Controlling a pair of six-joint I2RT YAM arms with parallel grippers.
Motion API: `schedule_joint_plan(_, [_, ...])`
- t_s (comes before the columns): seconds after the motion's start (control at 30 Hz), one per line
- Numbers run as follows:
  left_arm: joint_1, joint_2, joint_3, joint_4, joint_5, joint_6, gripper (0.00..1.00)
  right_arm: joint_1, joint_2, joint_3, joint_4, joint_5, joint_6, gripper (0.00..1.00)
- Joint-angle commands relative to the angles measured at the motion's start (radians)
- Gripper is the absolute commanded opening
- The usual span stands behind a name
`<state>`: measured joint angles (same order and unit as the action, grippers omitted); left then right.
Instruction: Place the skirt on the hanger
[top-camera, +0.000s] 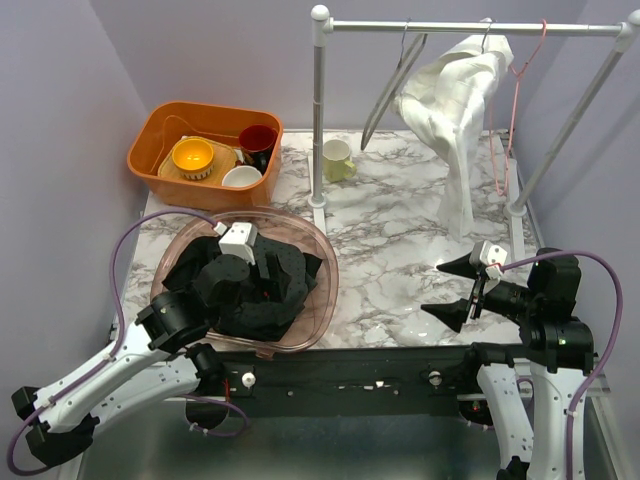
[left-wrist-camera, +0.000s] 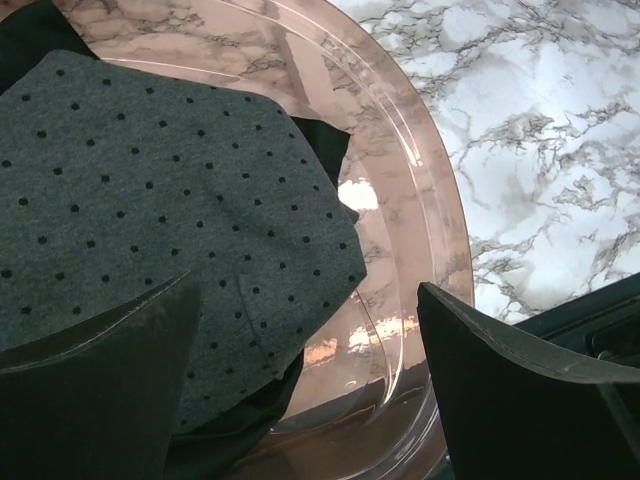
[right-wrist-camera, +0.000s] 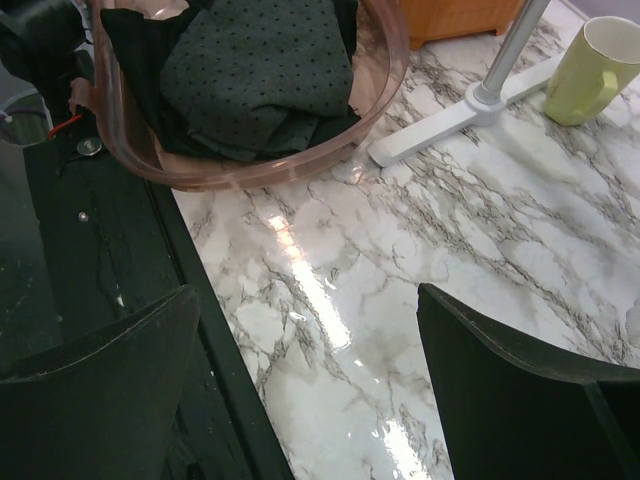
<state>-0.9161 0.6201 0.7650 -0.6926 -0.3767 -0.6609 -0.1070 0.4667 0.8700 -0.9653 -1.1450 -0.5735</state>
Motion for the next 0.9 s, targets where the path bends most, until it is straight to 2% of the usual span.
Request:
schedule_joint_plan(0.0, [0.003,0.012,0.03,-0.035,-0.074,-0.069,0.98,-0.005,0.006,0.003,0.025,0.011,0.012,0.95])
schedule_joint_plan(0.23, [0.005,0.139,0.025,-0.104,-0.177,-0.152,0.94,-0.005,0.006,-0.002,0.027,0.016,0.012,0.95])
schedule_joint_plan(0.37, [0.013,0.231,0.008,-0.047,-0.231,-0.167,0.93,-0.005,0.007,-0.011,0.042,0.016,0.02,0.95])
schedule_joint_plan(0.53, [0.023,0.36,-0.003,0.077,-0.176,-0.227,0.92,-0.005,0.039,0.015,0.025,0.01,0.003,0.95])
schedule_joint_plan(0.67, [0.022,0.51,0.065,0.054,-0.176,-0.255,0.93,-0.005,0.044,0.011,0.034,0.01,0.011,0.95])
schedule_joint_plan(0.8, [0.022,0.576,0.088,0.091,-0.157,-0.226,0.93,-0.006,0.049,0.011,0.034,0.013,0.008,0.95])
schedule_joint_plan(0.87, [0.022,0.619,0.108,0.062,-0.175,-0.229,0.9,-0.005,0.046,0.009,0.034,0.014,0.011,0.95])
